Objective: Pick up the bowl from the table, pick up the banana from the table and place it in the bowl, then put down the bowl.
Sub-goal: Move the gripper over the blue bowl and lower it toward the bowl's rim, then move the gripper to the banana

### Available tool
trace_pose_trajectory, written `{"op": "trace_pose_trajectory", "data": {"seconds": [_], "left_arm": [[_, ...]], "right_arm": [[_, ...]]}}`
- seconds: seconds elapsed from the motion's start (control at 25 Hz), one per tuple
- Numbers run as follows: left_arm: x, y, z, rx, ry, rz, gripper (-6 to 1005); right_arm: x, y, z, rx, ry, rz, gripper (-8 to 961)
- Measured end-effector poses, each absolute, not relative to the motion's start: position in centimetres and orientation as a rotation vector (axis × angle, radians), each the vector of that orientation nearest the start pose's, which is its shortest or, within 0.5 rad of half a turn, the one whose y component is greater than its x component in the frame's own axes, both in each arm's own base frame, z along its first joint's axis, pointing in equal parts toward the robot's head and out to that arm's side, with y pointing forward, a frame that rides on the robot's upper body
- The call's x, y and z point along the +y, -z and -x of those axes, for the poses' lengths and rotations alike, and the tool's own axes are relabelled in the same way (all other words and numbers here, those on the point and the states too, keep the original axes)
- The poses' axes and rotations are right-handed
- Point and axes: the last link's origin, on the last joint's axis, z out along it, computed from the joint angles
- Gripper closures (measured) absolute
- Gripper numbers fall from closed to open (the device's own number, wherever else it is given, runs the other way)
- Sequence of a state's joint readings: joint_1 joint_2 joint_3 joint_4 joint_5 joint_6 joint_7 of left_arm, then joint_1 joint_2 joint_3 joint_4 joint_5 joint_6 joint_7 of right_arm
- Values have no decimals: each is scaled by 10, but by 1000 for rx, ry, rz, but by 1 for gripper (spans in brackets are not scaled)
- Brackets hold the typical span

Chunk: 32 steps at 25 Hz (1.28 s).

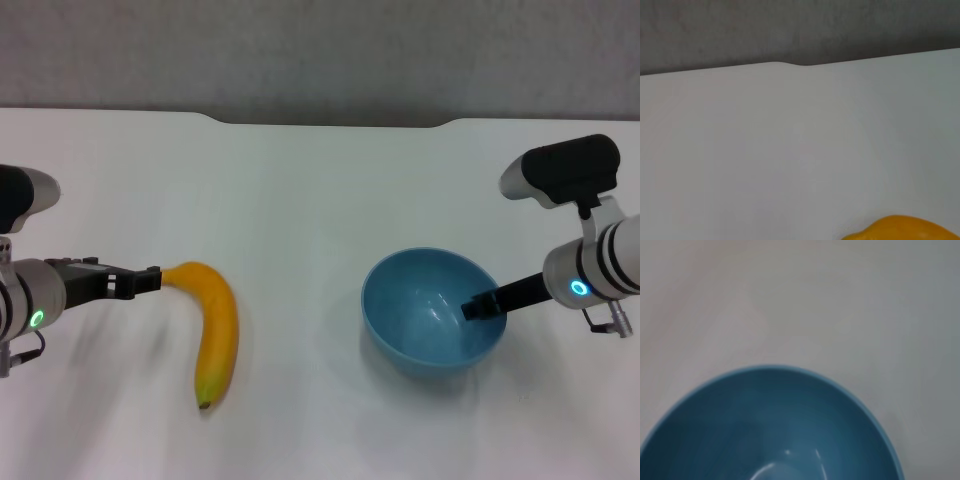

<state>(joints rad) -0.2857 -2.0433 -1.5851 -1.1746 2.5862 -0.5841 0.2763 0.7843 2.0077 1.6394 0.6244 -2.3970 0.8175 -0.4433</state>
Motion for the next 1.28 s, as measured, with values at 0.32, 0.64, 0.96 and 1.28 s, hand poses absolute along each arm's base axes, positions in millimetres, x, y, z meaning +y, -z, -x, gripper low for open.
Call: {"op": "trace_pose_trajectory", "data": {"seconds": [0.32, 0.64, 0.96, 1.28], "left_arm": [[375, -4, 286, -1078, 74, 1915, 131], [373, 0, 291, -1099, 64, 1911, 141], [372, 8, 283, -1099, 76, 1936, 150], [362, 12, 245, -1074, 190, 1992, 160]], "right_arm": [[423, 51, -245, 1165, 209, 2239, 764], [422, 52, -245, 1166, 206, 2238, 918], [421, 47, -242, 1147, 160, 2237, 919], [419, 35, -233, 1111, 66, 2226, 920]]}}
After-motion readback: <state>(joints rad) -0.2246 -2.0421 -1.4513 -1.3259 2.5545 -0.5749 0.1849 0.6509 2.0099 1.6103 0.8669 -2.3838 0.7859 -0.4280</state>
